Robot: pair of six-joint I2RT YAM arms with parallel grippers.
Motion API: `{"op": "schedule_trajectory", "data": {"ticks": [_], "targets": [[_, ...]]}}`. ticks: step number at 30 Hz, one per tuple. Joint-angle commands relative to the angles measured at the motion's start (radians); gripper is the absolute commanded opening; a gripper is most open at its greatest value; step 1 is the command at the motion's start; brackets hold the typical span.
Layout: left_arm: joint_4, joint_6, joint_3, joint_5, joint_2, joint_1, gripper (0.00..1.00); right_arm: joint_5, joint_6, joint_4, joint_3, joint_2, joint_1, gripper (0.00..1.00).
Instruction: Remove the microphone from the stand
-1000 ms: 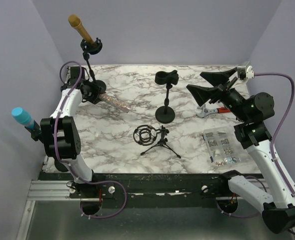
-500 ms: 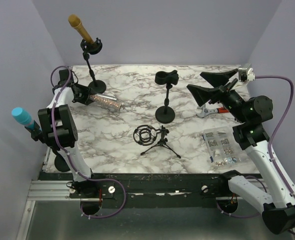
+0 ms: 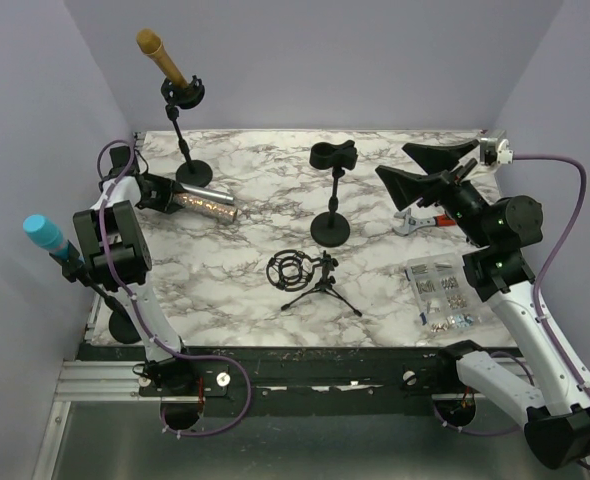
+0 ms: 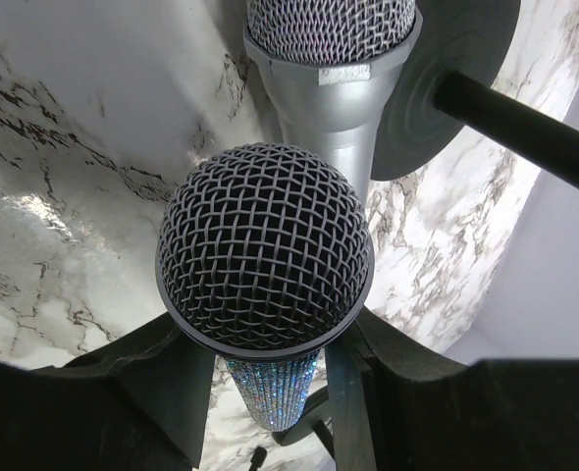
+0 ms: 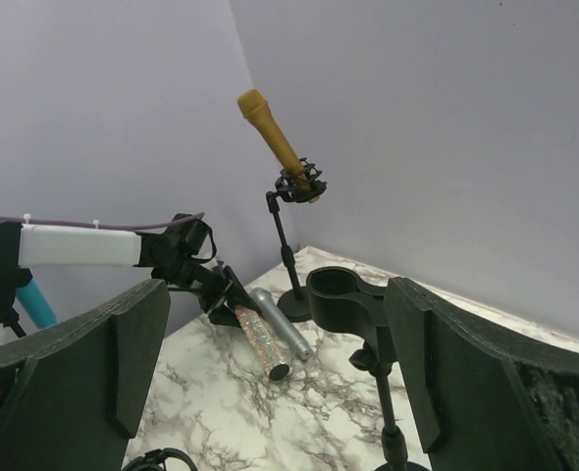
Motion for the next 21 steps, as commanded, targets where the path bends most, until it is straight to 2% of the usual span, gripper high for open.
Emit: {"op": "schedule_trajectory", "data": {"ticks": [1,16,21], "targets": [[0.021,-0.019,0.022,0.054,0.018,0.025,0.29,0.025,0.015,0.04,-0.013,-0.016,0.0,1.0],[0.018,-0.029,0.023,0.059,0.034,0.032,0.62,0.033,0.046,0.039,-0.018,-0.027,0.0,1.0],[0.015,-0.036,0.022,0.066,0.027,0.033,0.67,0.028,0.059,0.043,-0.021,-0.031,0.0,1.0]]}}
